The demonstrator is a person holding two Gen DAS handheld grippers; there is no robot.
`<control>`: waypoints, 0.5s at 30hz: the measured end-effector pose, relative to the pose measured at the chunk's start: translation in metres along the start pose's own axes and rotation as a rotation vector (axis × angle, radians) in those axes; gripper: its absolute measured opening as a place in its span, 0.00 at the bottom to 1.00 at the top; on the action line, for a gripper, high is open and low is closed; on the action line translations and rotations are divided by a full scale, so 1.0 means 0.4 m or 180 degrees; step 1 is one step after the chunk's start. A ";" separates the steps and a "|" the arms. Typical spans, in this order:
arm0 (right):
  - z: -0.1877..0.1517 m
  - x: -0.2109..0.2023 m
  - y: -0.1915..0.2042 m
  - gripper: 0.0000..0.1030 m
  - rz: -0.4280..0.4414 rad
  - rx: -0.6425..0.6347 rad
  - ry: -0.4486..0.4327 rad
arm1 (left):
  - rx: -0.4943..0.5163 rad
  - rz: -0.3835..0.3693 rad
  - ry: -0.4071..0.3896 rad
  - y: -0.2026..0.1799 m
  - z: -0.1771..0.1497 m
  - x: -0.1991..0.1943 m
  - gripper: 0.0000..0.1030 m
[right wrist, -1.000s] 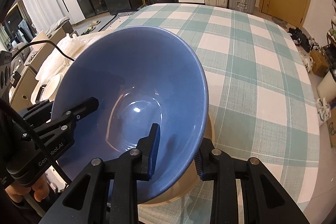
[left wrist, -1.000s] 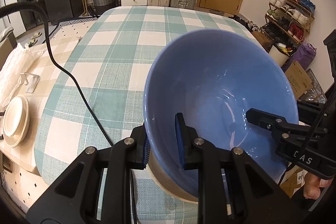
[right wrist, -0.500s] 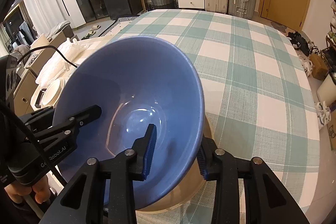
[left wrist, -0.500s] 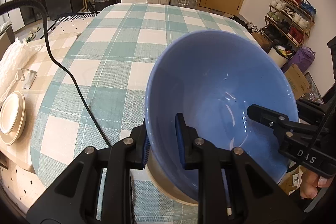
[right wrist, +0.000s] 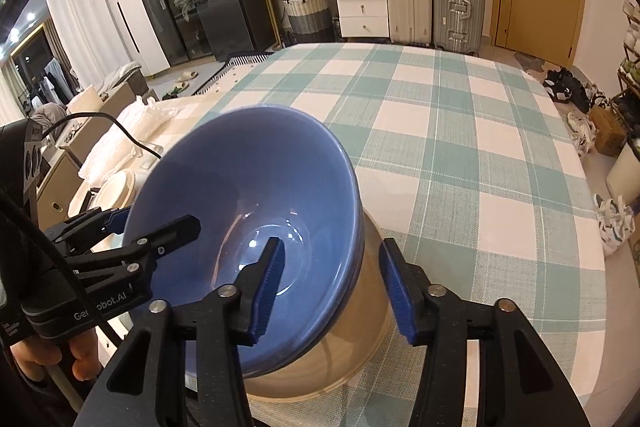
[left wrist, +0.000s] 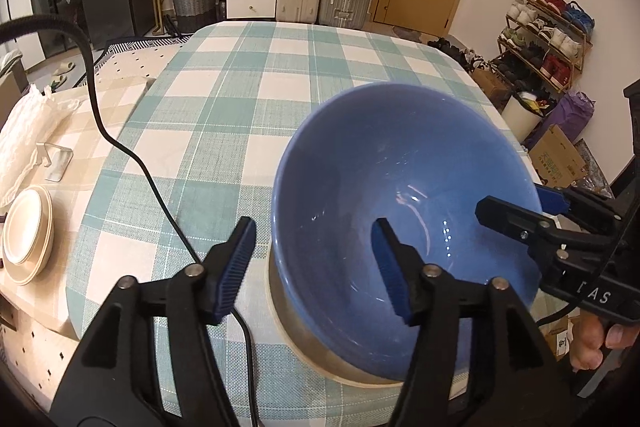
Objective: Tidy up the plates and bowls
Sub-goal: 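Lower the bowl stack onto the cream plates and open both grippers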
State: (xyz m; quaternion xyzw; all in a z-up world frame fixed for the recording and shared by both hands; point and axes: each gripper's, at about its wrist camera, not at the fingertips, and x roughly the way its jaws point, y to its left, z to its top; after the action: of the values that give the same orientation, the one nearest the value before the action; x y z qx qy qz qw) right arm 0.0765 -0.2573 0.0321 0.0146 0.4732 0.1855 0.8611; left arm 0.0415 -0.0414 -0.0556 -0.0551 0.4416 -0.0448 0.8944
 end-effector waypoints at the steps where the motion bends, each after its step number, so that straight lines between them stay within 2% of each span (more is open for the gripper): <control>1: 0.001 -0.006 0.000 0.53 -0.0001 -0.0009 -0.0026 | 0.0003 -0.0020 -0.0017 -0.001 0.000 -0.007 0.65; 2: 0.001 -0.009 0.000 0.54 0.0001 -0.0017 -0.0047 | 0.0006 -0.0017 -0.0039 -0.002 0.001 -0.012 0.67; 4: 0.003 -0.023 0.002 0.71 0.0039 -0.0027 -0.0102 | 0.0013 0.0014 -0.0071 -0.004 0.004 -0.022 0.71; 6: 0.004 -0.039 0.003 0.81 0.0102 -0.0040 -0.0178 | 0.0028 0.0017 -0.0095 -0.007 0.006 -0.032 0.72; 10: 0.004 -0.067 0.001 0.90 0.0130 -0.0041 -0.0283 | 0.0080 0.0020 -0.0166 -0.012 0.010 -0.057 0.76; 15: -0.008 -0.110 0.002 0.95 0.0020 -0.0088 -0.0480 | 0.0119 0.0002 -0.0318 -0.011 0.011 -0.105 0.80</control>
State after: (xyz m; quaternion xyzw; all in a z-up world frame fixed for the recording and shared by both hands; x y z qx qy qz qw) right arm 0.0525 -0.2716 0.0662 0.0182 0.4043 0.1931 0.8938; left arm 0.0195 -0.0400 -0.0192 -0.0404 0.3955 -0.0499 0.9162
